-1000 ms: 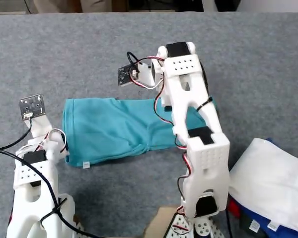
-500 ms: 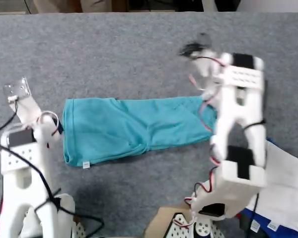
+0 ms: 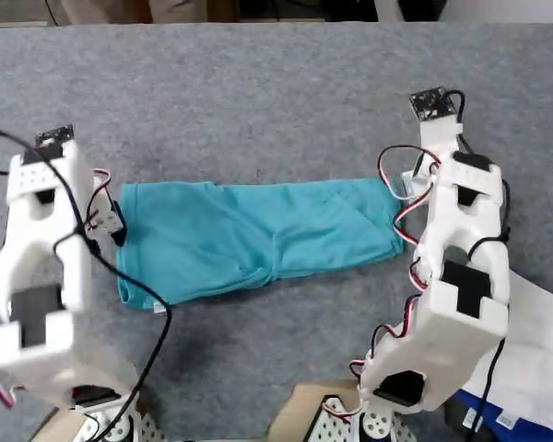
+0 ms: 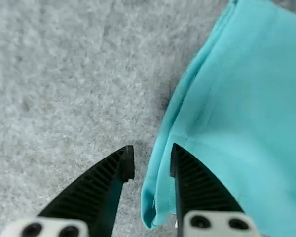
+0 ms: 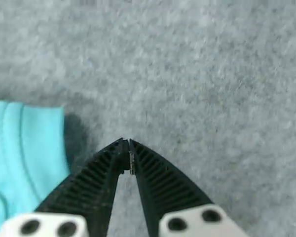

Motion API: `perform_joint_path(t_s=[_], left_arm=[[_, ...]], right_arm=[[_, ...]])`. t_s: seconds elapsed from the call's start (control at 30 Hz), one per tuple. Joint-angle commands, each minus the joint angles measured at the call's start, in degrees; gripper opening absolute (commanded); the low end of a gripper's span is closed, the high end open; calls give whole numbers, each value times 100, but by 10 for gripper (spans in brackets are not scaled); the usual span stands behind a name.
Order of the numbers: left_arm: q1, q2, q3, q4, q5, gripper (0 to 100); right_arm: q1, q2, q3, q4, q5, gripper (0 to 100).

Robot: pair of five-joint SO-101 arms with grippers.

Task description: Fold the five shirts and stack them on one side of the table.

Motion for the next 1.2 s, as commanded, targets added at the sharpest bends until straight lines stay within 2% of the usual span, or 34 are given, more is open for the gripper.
perform_joint_path(t_s=[0.0, 0.3, 0.6, 0.9, 1.17], left_arm=[[26, 514, -923, 413, -44, 189], [26, 470, -1582, 870, -88, 206], [44, 699, -1451, 826, -343, 207], [536, 1288, -1371, 360, -378, 208], [299, 2070, -1380, 62, -369, 203]], right_arm=[[145, -110, -4, -334, -62, 5], [198, -84, 4, -369, -62, 5], [180, -84, 4, -378, -62, 5], [171, -75, 4, -396, -62, 5], [180, -75, 4, -396, -62, 5]])
